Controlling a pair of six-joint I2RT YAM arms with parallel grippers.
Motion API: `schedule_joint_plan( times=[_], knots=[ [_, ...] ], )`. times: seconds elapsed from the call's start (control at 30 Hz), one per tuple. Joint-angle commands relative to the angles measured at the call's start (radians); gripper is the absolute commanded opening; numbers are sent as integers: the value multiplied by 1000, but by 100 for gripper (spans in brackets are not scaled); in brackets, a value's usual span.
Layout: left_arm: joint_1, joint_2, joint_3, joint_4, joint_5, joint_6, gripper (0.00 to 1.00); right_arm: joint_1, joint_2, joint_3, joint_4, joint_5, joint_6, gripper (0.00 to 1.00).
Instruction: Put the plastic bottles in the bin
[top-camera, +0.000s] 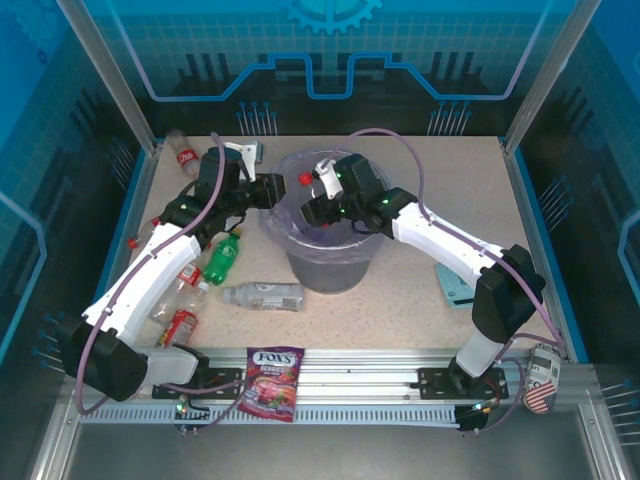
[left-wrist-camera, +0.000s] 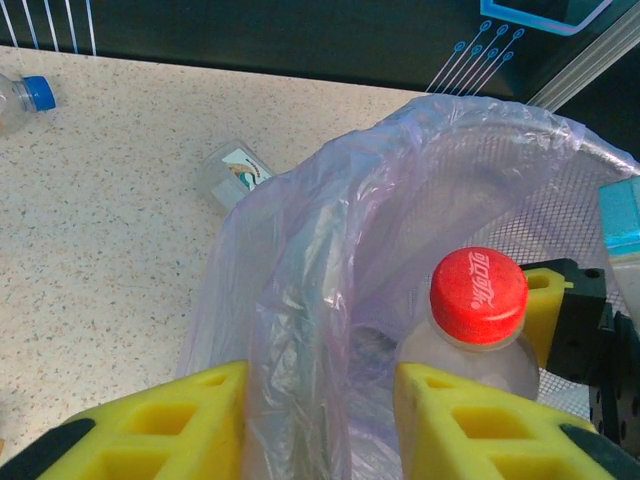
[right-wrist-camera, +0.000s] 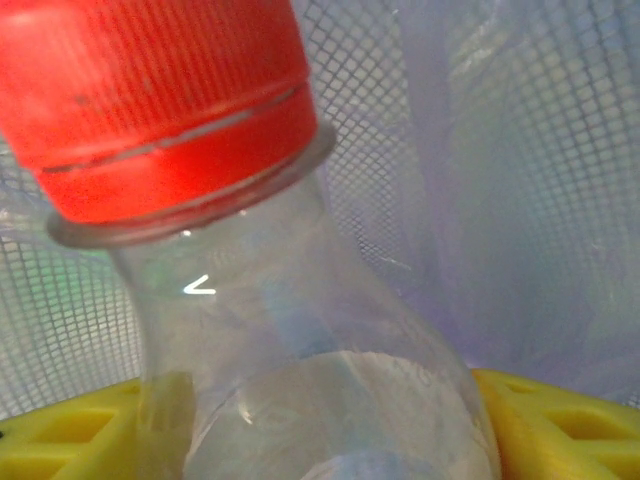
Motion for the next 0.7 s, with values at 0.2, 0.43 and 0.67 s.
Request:
schedule_joint_plan(
  times=[0.2,0.43,0.67],
  knots=[
    [5,22,21,-14,-3,15,35,20,-43,38,-38,45,-42,84],
    [6,28,18,-14,1,6,32,52,-138,114,-98,64,-76,84],
    [7,48,11,-2,23,-12,29,61,-325,176,-229,250,-79,84]
  ],
)
